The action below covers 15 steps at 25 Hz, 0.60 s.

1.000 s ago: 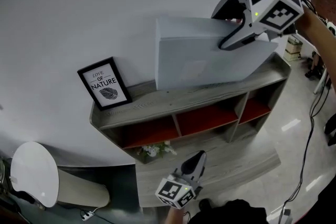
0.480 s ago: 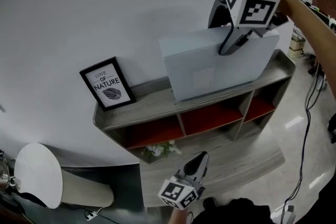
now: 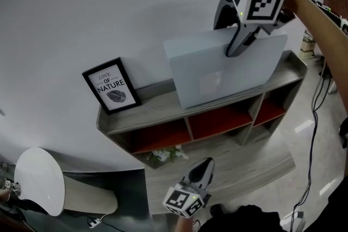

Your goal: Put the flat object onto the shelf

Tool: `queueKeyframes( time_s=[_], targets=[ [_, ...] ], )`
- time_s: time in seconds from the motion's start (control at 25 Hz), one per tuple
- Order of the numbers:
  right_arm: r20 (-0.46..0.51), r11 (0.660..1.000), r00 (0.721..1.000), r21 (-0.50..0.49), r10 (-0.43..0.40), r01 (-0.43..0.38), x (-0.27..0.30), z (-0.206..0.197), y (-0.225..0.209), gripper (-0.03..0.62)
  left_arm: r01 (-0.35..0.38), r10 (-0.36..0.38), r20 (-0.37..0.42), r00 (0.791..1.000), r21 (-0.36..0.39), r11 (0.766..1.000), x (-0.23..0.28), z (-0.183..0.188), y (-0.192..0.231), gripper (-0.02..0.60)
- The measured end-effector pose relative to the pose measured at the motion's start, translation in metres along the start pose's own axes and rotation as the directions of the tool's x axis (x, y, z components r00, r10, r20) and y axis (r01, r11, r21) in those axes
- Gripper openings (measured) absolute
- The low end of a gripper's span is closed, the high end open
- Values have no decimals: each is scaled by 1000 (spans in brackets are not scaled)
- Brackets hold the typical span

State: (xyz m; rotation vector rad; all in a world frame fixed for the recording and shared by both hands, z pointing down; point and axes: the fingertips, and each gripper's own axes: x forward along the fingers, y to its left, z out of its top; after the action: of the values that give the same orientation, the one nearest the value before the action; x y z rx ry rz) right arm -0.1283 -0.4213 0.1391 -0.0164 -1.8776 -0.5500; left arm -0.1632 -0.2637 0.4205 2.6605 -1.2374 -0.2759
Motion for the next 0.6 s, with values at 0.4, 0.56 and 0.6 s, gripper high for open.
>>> queueKeyframes(
  time_s=[0.4,0.56,0.6],
  targets=[
    [-99,999,995,-24,26,-28,7,-5,-3,285,-10,10,-2,1000,-3,1000,-4,-3,10,12],
    [-138,1000,990,-20,2,-4,7,-7,-9,285,-11,11,2,1000,-8,1000,-4,-2,12,12],
    [-138,1000,990,-20,-12,10,7,-7,-12,285,-9,9,1,1000,-8,1000,-4,-2,12,12]
  ],
)
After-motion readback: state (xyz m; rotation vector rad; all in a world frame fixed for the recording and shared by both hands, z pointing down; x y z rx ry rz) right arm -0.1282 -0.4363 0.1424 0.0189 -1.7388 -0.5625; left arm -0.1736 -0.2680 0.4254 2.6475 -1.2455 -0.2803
